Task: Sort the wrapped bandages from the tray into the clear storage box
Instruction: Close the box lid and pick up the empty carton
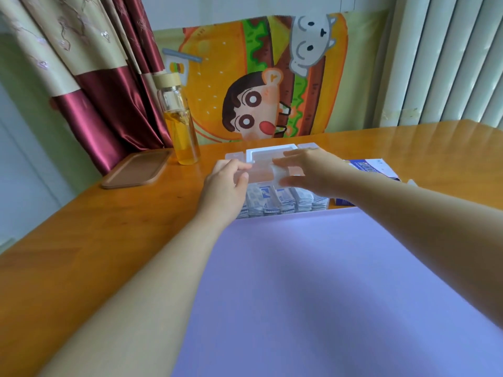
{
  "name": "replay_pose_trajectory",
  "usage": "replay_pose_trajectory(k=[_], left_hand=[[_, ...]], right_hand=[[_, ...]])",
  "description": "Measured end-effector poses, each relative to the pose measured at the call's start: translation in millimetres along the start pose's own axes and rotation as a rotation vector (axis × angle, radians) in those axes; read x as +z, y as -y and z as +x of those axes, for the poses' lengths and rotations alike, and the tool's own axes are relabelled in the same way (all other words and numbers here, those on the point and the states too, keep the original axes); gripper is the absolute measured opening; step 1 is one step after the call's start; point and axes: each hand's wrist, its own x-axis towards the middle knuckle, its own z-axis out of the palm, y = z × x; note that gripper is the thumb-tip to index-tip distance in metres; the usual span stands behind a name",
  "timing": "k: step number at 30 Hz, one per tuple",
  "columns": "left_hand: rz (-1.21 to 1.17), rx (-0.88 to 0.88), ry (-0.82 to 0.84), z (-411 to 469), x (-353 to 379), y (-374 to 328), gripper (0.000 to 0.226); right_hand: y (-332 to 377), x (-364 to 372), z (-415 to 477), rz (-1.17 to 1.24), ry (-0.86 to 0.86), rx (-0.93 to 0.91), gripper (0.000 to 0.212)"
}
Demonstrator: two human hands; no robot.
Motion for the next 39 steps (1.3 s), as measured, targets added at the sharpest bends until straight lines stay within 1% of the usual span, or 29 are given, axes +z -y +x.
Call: replay_pose_trajectory(k=[4, 6, 7, 8, 9, 11, 12, 13, 14, 16, 17, 21, 24, 27, 29, 32, 34, 36, 39], left_hand=[[-0.006, -0.010, -0.019, 0, 1, -2, 0.025], [-0.008, -0.014, -0.023, 0, 1, -2, 0.025], [-0.006, -0.015, -0.022, 0, 2, -3, 0.024], [0.006, -0.020, -0.023, 0, 2, -3, 0.024], [0.031, -0.027, -0.026, 1, 2, -4, 0.024], [0.110, -0.046, -0.026, 2, 3, -7, 0.024], [0.148, -0.059, -0.034, 3, 3, -9, 0.024], [0.178, -0.073, -0.042, 2, 5, -11, 0.024], [0.203, -0.079, -0.056, 2, 7, -13, 0.024], [0.241, -0.079, -0.083, 0, 10, -15, 0.023], [0.251, -0.074, -0.095, 0, 12, -16, 0.023], [0.274, -0.073, -0.113, -3, 13, -17, 0.024], [0.273, -0.078, -0.115, -4, 13, -18, 0.024], [0.282, -0.077, -0.121, -5, 13, -18, 0.023], [0.297, -0.074, -0.125, -5, 13, -18, 0.023], [0.327, -0.087, -0.114, -6, 13, -19, 0.023], [0.358, -0.102, -0.079, -6, 11, -24, 0.025], [0.418, -0.123, -0.006, -5, 7, -30, 0.029], [0.481, -0.180, 0.153, -2, -5, -40, 0.041]], right_hand=[[4, 6, -5, -0.040, -0.075, 0.003, 0.053], [4, 10, -6, -0.084, -0.086, -0.009, 0.054], [4, 10, -8, -0.084, -0.091, -0.019, 0.053], [3, 11, -10, -0.030, -0.121, -0.031, 0.048], [1, 12, -12, 0.079, -0.205, -0.031, 0.040], [-8, 13, -23, 0.311, -0.505, 0.069, 0.025], [-17, 14, -27, 0.358, -0.647, 0.160, 0.023], [-27, 15, -33, 0.334, -0.715, 0.271, 0.024], [-38, 17, -39, 0.263, -0.719, 0.379, 0.026], [-60, 24, -47, 0.122, -0.635, 0.543, 0.031], [-68, 26, -50, 0.102, -0.607, 0.609, 0.032], [-76, 24, -55, 0.185, -0.574, 0.777, 0.041], [-70, 15, -50, 0.237, -0.434, 0.856, 0.050], [-68, 9, -46, 0.231, -0.316, 0.876, 0.049], [-71, 8, -44, 0.278, -0.301, 0.872, 0.047], [-79, 4, -40, 0.473, -0.424, 0.843, 0.039], [-81, -4, -39, 0.498, -0.527, 0.800, 0.037], [-74, -17, -40, 0.442, -0.612, 0.738, 0.039], [-53, -44, -46, 0.236, -0.752, 0.576, 0.042]])
